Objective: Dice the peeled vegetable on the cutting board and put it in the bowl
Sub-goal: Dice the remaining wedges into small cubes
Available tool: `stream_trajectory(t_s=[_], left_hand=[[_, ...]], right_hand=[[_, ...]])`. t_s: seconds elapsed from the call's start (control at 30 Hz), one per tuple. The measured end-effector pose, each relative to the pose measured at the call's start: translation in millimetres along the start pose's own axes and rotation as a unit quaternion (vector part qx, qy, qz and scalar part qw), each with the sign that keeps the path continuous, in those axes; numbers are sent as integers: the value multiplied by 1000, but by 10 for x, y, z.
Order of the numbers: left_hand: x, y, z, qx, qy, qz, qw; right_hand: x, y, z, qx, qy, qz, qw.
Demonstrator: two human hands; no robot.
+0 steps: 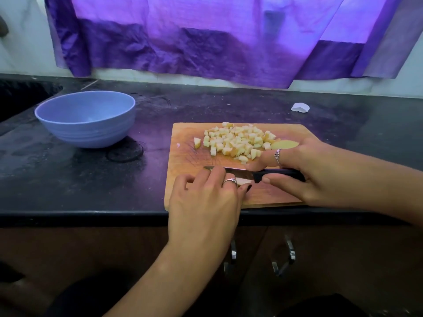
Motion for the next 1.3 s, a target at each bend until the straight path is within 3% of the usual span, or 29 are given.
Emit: stream_trajectory(t_s=[0.43,0.5,0.63,0.8,0.9,1.13,1.3], left_hand=[[-27,46,15,1,86,-52,995],[-50,36,55,-5,130,-51,990],[6,197,179,-8,194,-67,979],[132,282,356,64,242,-168,954],[180,293,402,71,247,-187,948],[211,296,364,66,215,-218,950],[169,247,191,-8,156,-234,960]], right_hand=[[-150,-19,-596,-73,-20,-25,997],[-153,-12,-672,-79,-19,-31,996],[-163,-255,-795,16,-32,-88,995],[-193,-356,-1010,102,-89,75,988],[-83,-247,-1113,113,-163,124,972],[215,-84,-1051,150,-249,158,944],[375,-32,-910,173,-236,144,945]])
Point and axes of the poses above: each hand's wrist, its own z-axis towards the middle knuckle, its own x-axis out of the palm, y = z × x, the point moved 6 cm from there along z, towards the middle knuckle
